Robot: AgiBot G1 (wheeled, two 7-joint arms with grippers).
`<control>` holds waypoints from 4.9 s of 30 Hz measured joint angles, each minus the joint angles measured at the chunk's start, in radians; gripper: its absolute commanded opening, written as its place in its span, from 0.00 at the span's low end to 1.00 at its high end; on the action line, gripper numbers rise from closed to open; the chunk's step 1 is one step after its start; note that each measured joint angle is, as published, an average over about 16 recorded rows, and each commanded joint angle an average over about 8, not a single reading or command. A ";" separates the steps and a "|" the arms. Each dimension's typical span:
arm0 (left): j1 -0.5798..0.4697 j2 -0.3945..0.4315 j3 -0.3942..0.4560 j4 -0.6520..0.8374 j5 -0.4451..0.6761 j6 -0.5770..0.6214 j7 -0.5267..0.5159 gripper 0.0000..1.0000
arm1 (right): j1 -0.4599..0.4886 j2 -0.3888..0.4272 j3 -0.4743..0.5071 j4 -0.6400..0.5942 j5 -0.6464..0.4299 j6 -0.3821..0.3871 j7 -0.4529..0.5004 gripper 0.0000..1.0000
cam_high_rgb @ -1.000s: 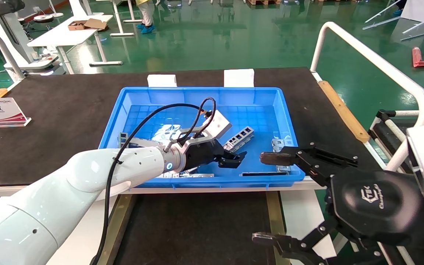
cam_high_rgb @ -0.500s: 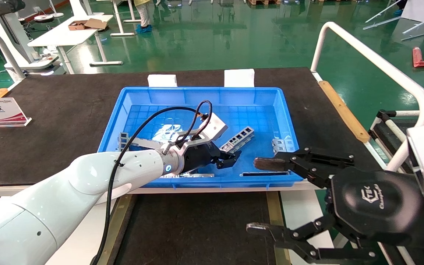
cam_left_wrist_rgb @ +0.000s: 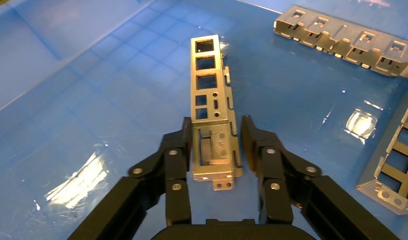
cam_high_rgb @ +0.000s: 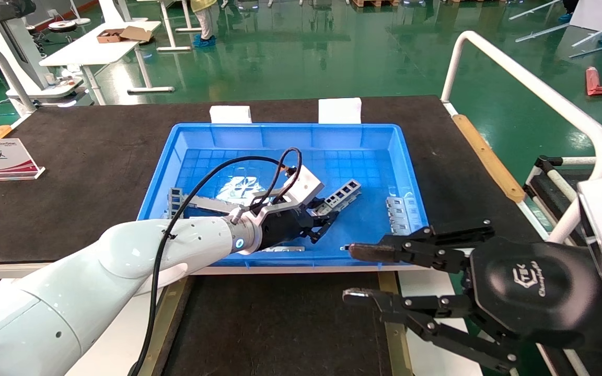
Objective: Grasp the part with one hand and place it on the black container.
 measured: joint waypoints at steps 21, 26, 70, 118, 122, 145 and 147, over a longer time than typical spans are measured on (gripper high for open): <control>-0.058 -0.075 -0.074 -0.038 -0.212 0.240 0.160 0.00 | 0.000 0.000 0.000 0.000 0.000 0.000 0.000 0.00; -0.058 -0.143 -0.106 -0.085 -0.261 0.363 0.197 0.00 | 0.000 0.000 0.000 0.000 0.000 0.000 0.000 0.00; 0.421 -0.602 0.014 -0.795 -0.334 0.025 -0.093 0.00 | 0.000 0.000 0.000 0.000 0.000 0.000 0.000 0.00; 0.470 -0.144 0.234 -0.527 -0.589 -0.733 -0.397 0.09 | 0.000 0.000 -0.001 0.000 0.001 0.000 0.000 0.19; 0.479 -0.130 0.225 -0.505 -0.582 -0.732 -0.404 0.58 | 0.000 0.000 -0.001 0.000 0.001 0.000 0.000 0.69; 0.493 -0.152 0.220 -0.560 -0.527 -0.750 -0.379 1.00 | 0.000 0.000 -0.001 0.000 0.001 0.000 0.000 1.00; 0.489 -0.166 0.226 -0.577 -0.521 -0.746 -0.370 1.00 | 0.000 0.000 -0.001 0.000 0.001 0.000 0.000 1.00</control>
